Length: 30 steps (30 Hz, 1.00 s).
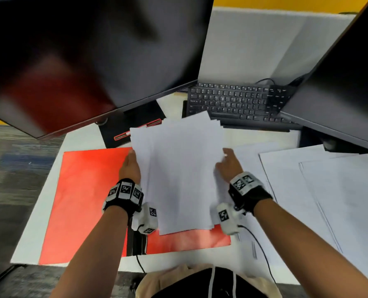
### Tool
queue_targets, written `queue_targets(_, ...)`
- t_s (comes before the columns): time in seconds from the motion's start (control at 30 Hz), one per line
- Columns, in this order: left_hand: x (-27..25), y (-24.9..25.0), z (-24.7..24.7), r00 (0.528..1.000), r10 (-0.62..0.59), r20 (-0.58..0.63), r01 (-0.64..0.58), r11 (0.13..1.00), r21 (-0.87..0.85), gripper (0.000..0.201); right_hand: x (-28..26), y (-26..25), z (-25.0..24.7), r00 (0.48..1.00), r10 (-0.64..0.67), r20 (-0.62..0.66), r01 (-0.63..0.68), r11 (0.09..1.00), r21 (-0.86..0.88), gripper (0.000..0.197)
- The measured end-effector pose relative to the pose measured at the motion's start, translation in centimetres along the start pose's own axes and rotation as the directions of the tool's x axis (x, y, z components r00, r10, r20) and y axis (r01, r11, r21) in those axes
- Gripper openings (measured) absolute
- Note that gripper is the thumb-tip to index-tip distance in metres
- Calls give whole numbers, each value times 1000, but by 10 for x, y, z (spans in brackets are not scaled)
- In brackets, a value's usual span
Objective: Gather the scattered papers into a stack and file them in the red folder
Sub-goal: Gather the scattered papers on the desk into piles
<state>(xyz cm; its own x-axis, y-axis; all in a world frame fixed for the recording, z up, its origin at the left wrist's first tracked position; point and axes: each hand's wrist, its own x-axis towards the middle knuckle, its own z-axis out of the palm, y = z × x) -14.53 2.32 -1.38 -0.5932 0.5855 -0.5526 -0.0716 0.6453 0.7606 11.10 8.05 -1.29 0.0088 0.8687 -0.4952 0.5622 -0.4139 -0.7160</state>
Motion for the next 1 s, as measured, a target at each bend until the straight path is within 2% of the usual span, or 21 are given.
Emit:
queue_targets(0.07, 4, 4, 1, 998, -37, 43, 36, 999, 15, 66, -2, -1, 16, 998, 56, 33, -48, 976, -211, 61)
queue_targets(0.13, 8, 6, 1, 994, -65, 86, 62, 998, 33, 78, -7, -5, 28, 997, 46, 58, -26, 950, -312, 73)
queue_targets(0.2, 8, 10, 3, 985, -74, 157, 62, 994, 86, 83, -6, -6, 35, 991, 45, 122, -8, 958, -287, 85)
queue_targets(0.3, 9, 20, 7, 974, -55, 219, 1, 971, 239, 62, -9, -7, 41, 967, 5, 256, 47, 979, -197, 95)
queue_targets(0.37, 11, 22, 9, 971, -37, 235, -31, 959, 281, 64, -10, -6, 41, 961, -21, 277, 69, 984, -167, 96)
queue_targets(0.43, 13, 21, 9, 981, 18, 194, -64, 970, 235, 71, -7, -3, 37, 966, -28, 259, 59, 992, -113, 97)
queue_targets(0.5, 15, 16, 9, 992, 61, 109, -84, 971, 225, 62, -3, -1, 32, 966, -25, 256, 40, 998, -53, 97)
queue_targets(0.53, 15, 14, 10, 993, 61, 100, -84, 967, 239, 56, -2, 0, 30, 963, -27, 267, 42, 998, -49, 95)
queue_targets(0.6, 12, 13, 14, 980, 75, 183, -115, 970, 216, 44, -2, 0, 24, 960, -39, 278, 55, 997, -52, 89)
queue_targets(0.7, -2, 21, 17, 939, 175, 296, -202, 977, 63, 40, 5, -3, 12, 980, -30, 199, 21, 999, 48, 73)
queue_targets(0.77, -14, 29, 16, 888, 276, 369, -263, 961, -84, 43, 11, -6, 1, 993, 31, 112, -43, 993, 108, 64)
queue_targets(0.83, -25, 38, 13, 830, 360, 426, -303, 932, -197, 43, 15, -9, -11, 994, 47, 95, -65, 979, 196, 50)
queue_targets(0.93, -38, 52, 8, 780, 455, 431, -349, 886, -305, 45, 4, -20, -30, 995, -45, 93, -1, 898, 440, 29)
queue_targets(1.0, -46, 65, 8, 752, 528, 395, -400, 841, -364, 46, -3, -29, -44, 989, -150, 9, 121, 832, 541, 24)
